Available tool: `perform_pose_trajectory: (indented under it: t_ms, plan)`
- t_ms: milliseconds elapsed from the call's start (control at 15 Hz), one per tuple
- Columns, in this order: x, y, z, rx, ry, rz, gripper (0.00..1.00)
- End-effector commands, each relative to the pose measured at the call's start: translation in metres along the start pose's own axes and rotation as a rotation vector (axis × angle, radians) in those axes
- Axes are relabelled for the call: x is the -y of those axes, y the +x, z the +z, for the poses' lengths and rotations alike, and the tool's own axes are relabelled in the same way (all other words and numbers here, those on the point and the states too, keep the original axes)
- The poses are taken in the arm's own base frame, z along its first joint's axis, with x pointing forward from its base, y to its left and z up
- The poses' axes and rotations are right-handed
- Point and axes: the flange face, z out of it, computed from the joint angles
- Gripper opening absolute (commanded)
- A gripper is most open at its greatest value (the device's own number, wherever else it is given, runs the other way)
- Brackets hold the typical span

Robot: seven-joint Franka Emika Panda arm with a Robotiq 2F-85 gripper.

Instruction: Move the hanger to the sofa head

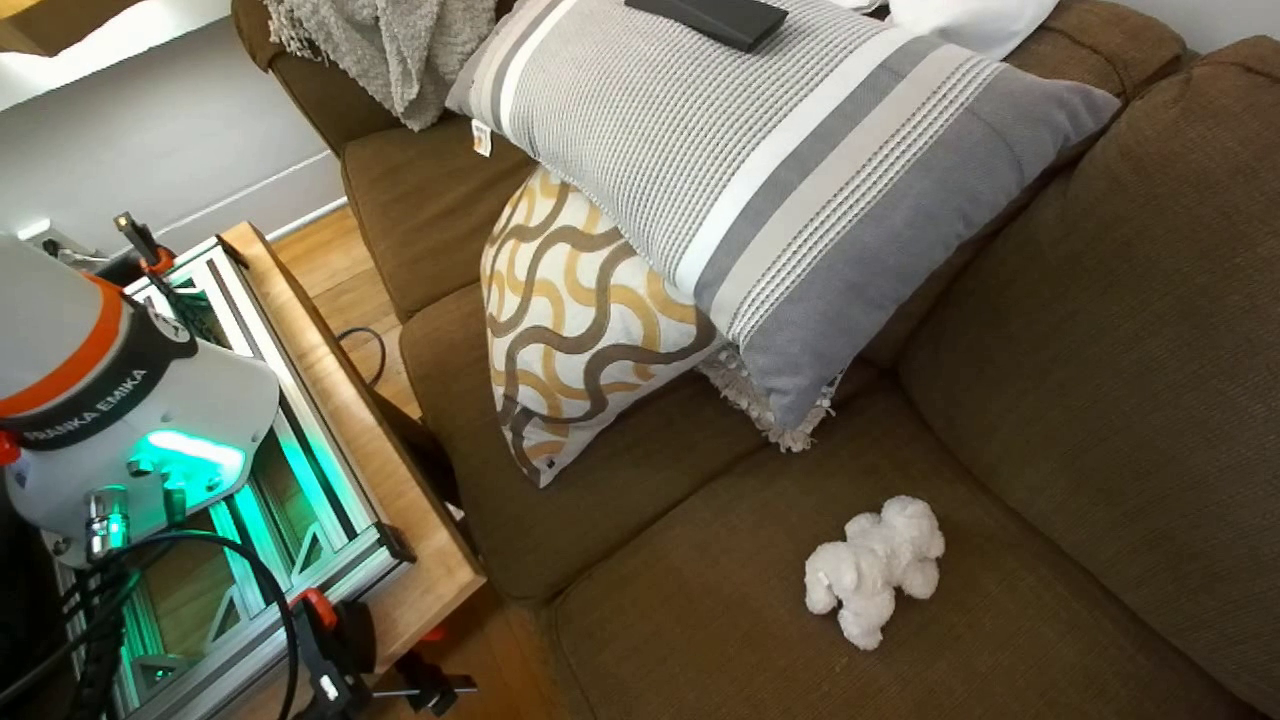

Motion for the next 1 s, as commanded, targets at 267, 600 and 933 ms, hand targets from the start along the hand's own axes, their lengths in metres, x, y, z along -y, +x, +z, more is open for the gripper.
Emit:
perform_pose_trajectory:
  t_ms: [267, 600, 933]
  plan:
    - [0.012, -0.009, 0.009, -0.031, 0.088, 0.086, 0.02]
    - [0.019, -0.044, 0.025, 0.077, 0.290, 0.303, 0.02]
    - [0.022, -0.050, 0.068, -0.061, 0.394, 0.255, 0.02]
